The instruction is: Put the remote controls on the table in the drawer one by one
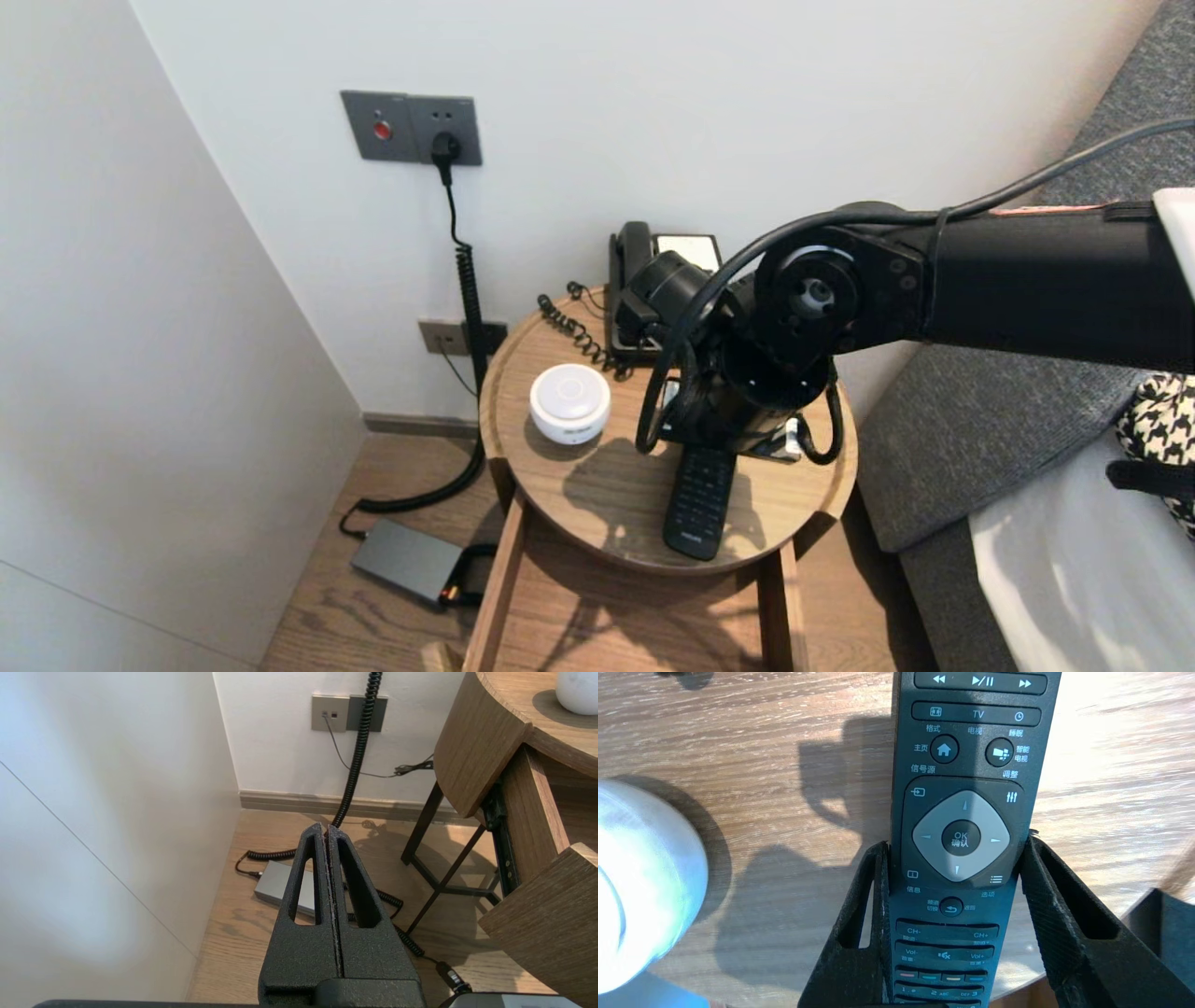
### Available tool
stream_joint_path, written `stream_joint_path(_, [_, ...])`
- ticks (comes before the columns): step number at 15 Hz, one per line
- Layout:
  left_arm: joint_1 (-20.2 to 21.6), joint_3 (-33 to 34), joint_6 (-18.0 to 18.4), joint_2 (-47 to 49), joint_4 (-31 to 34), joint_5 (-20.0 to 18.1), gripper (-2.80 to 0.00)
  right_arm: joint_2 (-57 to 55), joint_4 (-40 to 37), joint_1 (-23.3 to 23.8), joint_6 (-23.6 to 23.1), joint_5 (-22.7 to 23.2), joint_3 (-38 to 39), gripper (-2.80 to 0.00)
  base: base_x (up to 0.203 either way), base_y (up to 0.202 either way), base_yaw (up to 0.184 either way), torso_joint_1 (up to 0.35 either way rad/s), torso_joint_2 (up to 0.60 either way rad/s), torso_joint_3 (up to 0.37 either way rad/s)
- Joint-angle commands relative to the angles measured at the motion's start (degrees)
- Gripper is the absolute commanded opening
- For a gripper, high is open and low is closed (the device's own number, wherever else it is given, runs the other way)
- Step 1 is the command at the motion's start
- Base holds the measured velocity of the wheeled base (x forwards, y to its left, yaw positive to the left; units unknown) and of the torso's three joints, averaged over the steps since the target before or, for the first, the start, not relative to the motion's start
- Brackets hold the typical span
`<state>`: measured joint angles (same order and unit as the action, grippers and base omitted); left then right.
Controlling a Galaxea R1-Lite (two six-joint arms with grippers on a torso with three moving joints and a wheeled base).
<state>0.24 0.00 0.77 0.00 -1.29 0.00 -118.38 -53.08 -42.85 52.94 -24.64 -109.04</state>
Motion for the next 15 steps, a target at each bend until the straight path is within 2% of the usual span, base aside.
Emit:
stream_joint_path(1, [0.0,0.8,0.0,-0.1,0.0,0.0,-2.80,1.0,-0.3,0.0,-0.4,-0.1,0.1,-2.80,0.000,0.000,0.000,0.000,0.00,0.000])
stream_joint_path(5, [0.0,0.8,0.0,-0.1,0.0,0.0,-2.80,2.7,-0.7,0.0,-2.1,1.1,0.1,-2.80,0.000,0.000,0.000,0.000,0.00,0.000])
stream_joint_path(10, [0.0,0.8,0.0,0.0,0.0,0.0,-2.80,5.0,-0.8,0.8,-5.5,12.3,0.8,-2.80,0.000,0.000,0.000,0.000,0.00,0.000])
stream_joint_path(12, [0.0,0.8,0.0,0.0,-0.1,0.1,-2.80,5.1,-1.2,0.9,-6.3,13.8,2.3,-2.80,0.000,0.000,0.000,0.000,0.00,0.000])
stream_joint_path(15, [0.0,0.8,0.0,-0.1,0.0,0.0,-2.80,7.3,-1.5,0.8,-10.3,16.8,4.2,-2.80,0.000,0.000,0.000,0.000,0.00,0.000])
